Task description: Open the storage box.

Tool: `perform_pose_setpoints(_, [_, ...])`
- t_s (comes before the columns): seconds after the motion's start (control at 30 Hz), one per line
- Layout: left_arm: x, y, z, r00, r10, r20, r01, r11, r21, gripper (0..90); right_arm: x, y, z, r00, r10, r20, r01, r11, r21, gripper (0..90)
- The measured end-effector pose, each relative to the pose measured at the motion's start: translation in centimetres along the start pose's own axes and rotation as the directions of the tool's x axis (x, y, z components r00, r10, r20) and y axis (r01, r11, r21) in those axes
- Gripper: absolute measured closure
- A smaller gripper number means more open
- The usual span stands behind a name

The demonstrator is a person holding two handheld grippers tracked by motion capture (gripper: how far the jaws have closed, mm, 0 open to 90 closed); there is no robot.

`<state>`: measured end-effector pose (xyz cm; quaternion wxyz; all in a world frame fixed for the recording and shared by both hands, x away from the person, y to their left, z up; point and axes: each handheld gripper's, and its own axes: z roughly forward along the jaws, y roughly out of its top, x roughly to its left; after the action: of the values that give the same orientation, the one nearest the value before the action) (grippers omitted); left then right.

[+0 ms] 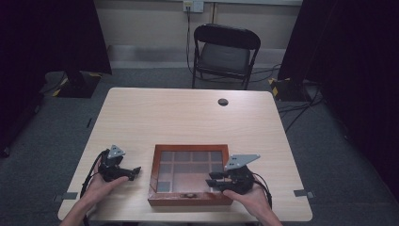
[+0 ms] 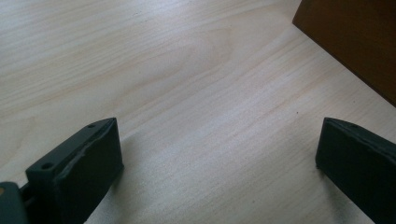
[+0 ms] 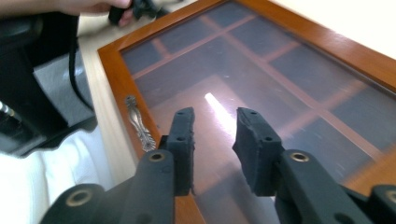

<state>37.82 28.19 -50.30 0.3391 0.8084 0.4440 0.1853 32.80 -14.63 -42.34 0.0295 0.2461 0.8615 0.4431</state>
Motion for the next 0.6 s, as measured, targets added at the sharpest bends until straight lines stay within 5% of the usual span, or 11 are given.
perform_pose_setpoints(0.17, [0.0,0.0,0.0,1.0,0.001,0.001,-0.001,1.0,-0.001,0.0,0.8,0.9,1.6,0.9973,-0.044,-0.058,0.046,0.999,0.025,73.5])
perform_pose_setpoints(0.2, [0.0,0.0,0.0,1.0,0.005,0.0,-0.005,1.0,0.0,0.0,1.2,1.1,2.3,0.9933,-0.044,-0.107,0.045,0.999,0.006,74.6])
perform_pose_setpoints(0.6, [-0.1,0.1,0.1,0.9999,-0.01,-0.005,0.01,0.9999,-0.003,0.0,2.7,0.8,3.9,0.979,-0.076,-0.189,0.086,0.995,0.043,77.4])
